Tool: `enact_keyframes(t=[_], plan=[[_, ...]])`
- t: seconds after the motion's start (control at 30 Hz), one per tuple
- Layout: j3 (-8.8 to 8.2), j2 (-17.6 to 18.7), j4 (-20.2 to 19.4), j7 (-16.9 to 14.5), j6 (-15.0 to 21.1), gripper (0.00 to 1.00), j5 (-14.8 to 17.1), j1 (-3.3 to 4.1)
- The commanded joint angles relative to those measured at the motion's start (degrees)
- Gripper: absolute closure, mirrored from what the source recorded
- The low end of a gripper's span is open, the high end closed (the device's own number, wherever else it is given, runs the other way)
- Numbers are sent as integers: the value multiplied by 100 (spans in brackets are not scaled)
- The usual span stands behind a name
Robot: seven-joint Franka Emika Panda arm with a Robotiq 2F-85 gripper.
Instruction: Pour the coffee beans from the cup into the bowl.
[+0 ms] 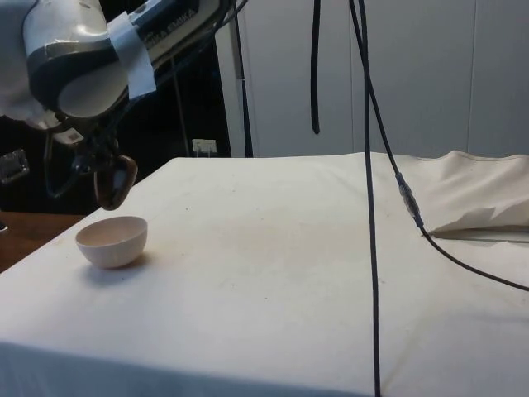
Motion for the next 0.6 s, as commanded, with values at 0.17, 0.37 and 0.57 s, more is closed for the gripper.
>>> enact_keyframes(t=[0.17,0.37,0.57], plan=[[120,155,155,52,-212,99,-229,92],[195,229,172,52,-315,99,-481,120],[281,292,195,40,-418,99,-716,155]])
